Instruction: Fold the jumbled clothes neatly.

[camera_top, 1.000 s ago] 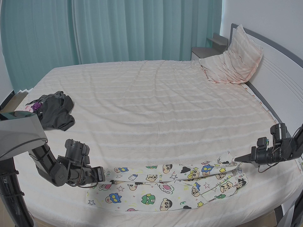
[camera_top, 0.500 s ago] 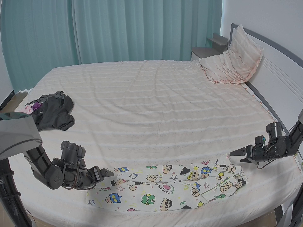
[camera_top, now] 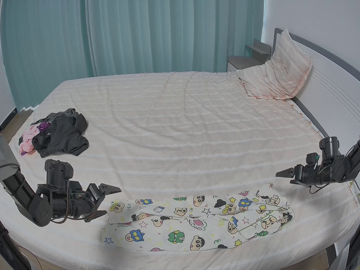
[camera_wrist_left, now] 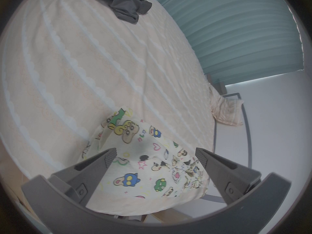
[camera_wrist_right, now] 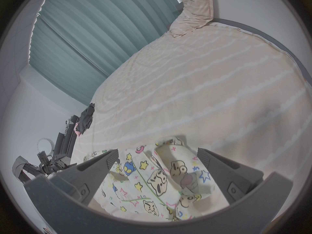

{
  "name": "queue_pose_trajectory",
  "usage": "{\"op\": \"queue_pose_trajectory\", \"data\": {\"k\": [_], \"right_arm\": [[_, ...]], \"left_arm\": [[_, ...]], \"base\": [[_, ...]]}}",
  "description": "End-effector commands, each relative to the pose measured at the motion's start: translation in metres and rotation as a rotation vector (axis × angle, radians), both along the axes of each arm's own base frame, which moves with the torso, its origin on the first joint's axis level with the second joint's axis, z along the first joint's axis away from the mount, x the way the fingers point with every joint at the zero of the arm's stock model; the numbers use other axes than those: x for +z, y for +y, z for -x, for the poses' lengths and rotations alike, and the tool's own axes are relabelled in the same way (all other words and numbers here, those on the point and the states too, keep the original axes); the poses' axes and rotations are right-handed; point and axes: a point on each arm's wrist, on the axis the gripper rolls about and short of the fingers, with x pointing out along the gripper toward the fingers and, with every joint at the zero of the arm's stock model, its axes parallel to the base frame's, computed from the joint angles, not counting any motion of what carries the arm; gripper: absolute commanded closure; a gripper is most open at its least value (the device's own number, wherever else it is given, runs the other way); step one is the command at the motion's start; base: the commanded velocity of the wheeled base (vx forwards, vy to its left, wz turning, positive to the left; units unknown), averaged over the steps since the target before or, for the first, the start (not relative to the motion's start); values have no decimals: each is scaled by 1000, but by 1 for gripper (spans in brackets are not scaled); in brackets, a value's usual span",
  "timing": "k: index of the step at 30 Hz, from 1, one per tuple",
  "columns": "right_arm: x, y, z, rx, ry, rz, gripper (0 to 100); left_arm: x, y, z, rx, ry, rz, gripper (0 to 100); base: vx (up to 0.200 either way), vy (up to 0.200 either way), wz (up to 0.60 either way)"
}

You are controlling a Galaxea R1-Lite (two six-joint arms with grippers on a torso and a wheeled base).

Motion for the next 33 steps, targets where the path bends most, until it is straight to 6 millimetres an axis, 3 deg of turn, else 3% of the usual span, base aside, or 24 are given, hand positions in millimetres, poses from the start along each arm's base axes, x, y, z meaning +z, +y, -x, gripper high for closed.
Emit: {"op": "queue_pose_trajectory", "data": {"k": [1, 6, 11, 33], "right_arm": [[-12, 1, 17, -17, 71, -2, 0], [-22, 2, 32, -28, 129, -9, 0], [-25, 3, 38, -51, 165, -33, 0], [-32, 18, 24, -7, 131, -10, 0]], "left_arm": [[-7, 1, 11, -7, -3, 57, 0], [-17, -5, 14, -39, -21, 75, 0], [-13, -20, 17, -50, -16, 125, 0], [-13, -28, 17, -31, -32, 105, 0]], "base": [[0, 0, 0], [0, 0, 0], [0, 0, 0], [0, 0, 0]]}}
